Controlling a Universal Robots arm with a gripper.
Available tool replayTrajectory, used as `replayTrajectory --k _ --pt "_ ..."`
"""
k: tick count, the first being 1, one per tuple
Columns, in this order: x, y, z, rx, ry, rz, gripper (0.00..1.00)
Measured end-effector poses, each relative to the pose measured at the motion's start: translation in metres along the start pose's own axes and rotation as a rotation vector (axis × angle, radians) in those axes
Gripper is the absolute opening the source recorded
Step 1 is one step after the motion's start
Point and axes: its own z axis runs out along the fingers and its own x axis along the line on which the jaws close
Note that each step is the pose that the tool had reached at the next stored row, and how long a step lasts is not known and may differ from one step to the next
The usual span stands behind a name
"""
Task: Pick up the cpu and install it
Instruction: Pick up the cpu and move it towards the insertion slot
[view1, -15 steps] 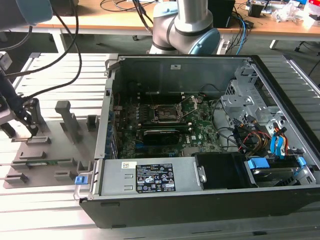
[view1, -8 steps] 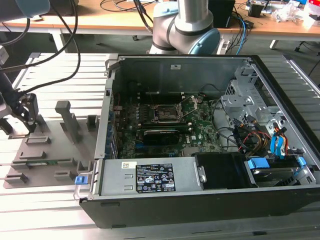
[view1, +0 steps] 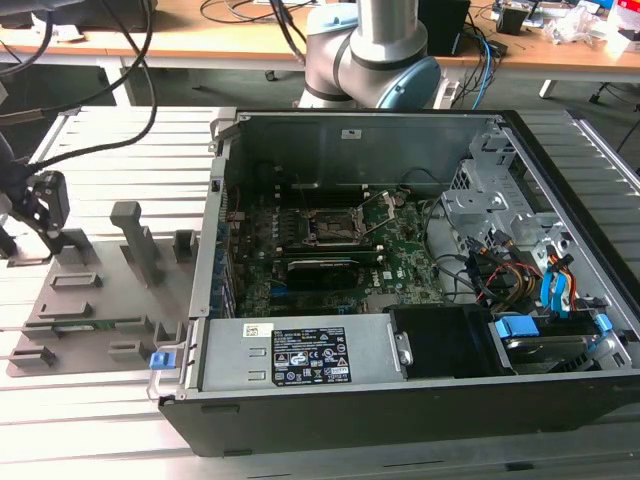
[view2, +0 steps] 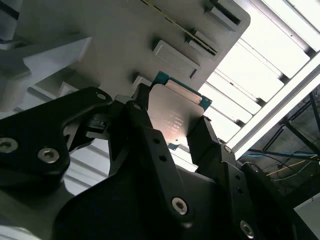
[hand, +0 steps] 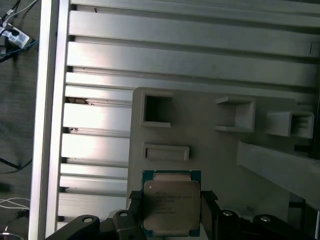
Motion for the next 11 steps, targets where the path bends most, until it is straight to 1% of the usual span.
replayTrajectory --k 1,5,6,9,11 --pt "-0.0001 -0.0001 -0.0029 0.0 -0.0001 0.0 0.55" --pt "-0.0003 -0.0002 -0.0085 0.0 -0.0001 0.0 0.55" --pt "-0.0004 -0.0003 -0.0111 0.0 0.0 0.0 0.55" --pt "-0.0005 -0.0004 -0.0149 0.0 -0.0001 0.0 0.55" --pt "-0.0007 -0.0006 -0.0215 0.0 0.0 0.0 0.55"
